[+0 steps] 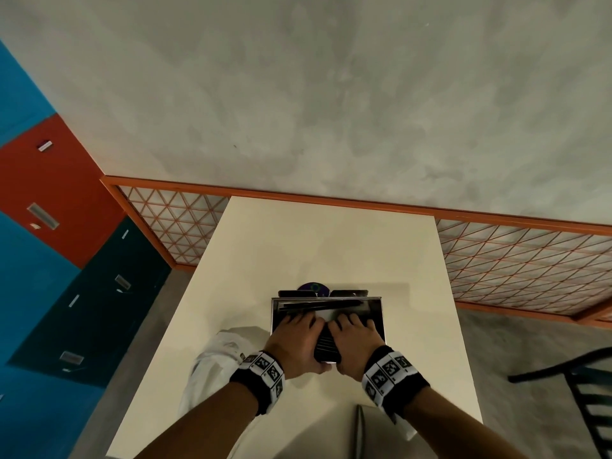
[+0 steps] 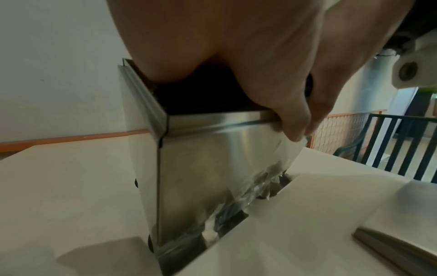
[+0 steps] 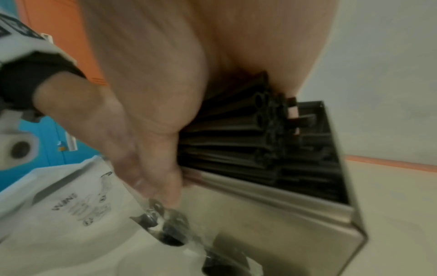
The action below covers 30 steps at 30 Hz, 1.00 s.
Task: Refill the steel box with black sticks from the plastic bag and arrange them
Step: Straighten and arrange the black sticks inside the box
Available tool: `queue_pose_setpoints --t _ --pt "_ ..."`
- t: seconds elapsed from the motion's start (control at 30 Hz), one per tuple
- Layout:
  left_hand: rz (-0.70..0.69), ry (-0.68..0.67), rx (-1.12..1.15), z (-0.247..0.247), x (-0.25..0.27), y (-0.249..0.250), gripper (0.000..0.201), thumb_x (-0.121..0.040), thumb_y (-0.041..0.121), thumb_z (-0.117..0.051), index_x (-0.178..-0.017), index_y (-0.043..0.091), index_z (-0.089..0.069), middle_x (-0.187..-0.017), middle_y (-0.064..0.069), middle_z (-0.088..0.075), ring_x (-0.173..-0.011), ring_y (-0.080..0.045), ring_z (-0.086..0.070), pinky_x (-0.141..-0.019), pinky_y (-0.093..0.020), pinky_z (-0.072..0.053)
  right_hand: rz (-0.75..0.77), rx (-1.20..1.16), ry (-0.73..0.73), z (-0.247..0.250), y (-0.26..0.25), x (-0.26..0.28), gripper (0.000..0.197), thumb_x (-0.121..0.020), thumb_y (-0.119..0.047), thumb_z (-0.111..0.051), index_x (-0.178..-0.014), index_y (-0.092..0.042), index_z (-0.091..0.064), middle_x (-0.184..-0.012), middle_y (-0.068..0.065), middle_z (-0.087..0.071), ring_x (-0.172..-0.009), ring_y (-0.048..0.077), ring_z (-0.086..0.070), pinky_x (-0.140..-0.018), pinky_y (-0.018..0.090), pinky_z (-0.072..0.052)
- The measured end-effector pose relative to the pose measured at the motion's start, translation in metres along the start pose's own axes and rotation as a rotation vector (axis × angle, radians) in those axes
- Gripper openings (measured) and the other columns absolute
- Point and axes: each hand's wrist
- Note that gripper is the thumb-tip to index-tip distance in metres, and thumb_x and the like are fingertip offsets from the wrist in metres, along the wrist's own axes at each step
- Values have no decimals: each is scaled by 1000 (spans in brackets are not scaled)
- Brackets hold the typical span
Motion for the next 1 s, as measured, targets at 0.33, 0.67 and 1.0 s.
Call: queue_pose_setpoints --t 0.33,0.67,1.0 --pt "79 -186 124 13 -17 0 89 -61 64 -85 -129 20 -49 -131 -2 -56 -119 -23 -56 -99 -37 -47 166 -141 -142 15 32 -21 98 -51 -68 -80 -132 -29 -42 -126 -4 -58 -112 22 -58 -96 37 -48" --pt "67 61 133 3 -24 -12 91 -58 85 -63 -129 29 -50 -129 12 -59 -121 -13 -57 -107 -36 -44 109 141 11 14 16 -30 90 -67 -56 -75 -138 -14 -39 -134 8 -49 -123 30 -47 -105 56 -33" --pt "39 118 56 -3 -19 -10 82 -68 70 -65 -132 22 -47 -130 3 -45 -123 -19 -47 -106 -36 -41 159 43 165 0 23 -30 91 -64 -60 -70 -137 -14 -41 -130 7 -52 -118 29 -51 -101 50 -39"
Point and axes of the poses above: each hand's wrist, its own x-axis away from the middle knuckle, its own z-axis out of the back of the hand, y = z × x
